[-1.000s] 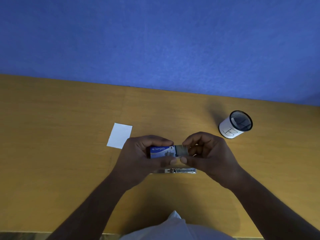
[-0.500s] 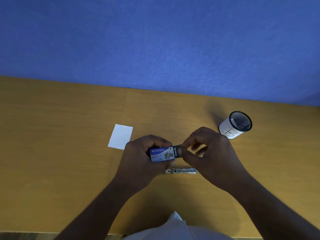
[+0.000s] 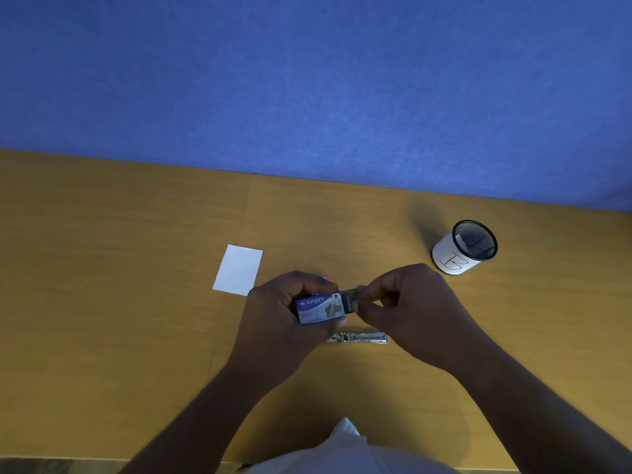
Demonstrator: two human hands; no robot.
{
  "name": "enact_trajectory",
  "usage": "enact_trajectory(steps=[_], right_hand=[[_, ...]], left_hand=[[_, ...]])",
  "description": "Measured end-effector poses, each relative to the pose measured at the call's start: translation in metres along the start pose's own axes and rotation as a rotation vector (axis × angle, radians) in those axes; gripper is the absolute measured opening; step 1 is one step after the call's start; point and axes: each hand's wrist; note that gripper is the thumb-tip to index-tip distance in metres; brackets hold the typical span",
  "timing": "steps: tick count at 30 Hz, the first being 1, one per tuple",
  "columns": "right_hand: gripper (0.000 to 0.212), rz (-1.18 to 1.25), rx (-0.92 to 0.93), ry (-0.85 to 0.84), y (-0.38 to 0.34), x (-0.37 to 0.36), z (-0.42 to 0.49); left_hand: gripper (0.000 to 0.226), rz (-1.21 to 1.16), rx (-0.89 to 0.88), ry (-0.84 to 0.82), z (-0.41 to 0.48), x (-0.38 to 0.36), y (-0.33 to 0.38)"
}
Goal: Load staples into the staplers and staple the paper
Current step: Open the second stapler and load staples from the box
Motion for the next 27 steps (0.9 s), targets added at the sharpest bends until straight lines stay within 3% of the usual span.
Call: enact_trajectory(steps=[13, 20, 27], right_hand=[[0.012, -0.047, -0.057, 0.139, -0.003, -0.004, -0.001], [0.01, -0.422, 0.064, 0.351, -0.013, -0.002, -0.01], [0.015, -0.479, 0.11, 0.426, -0.015, -0.009, -0.011]], left_hand=[[0.044, 0.025, 0.016, 0.018, -0.002, -0.004, -0.002], [0.043, 0.044, 0.0, 0.032, -0.001, -0.011, 0.003], [0.044, 0.071, -0.007, 0.069, -0.003, -0.019, 0.002]])
Point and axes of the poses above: each hand's wrist, its own z-axis towards the middle knuckle, its own x-axis out of the back of the hand, y = z × x, and after that the axes turned 9 degrees about -z, right-handed
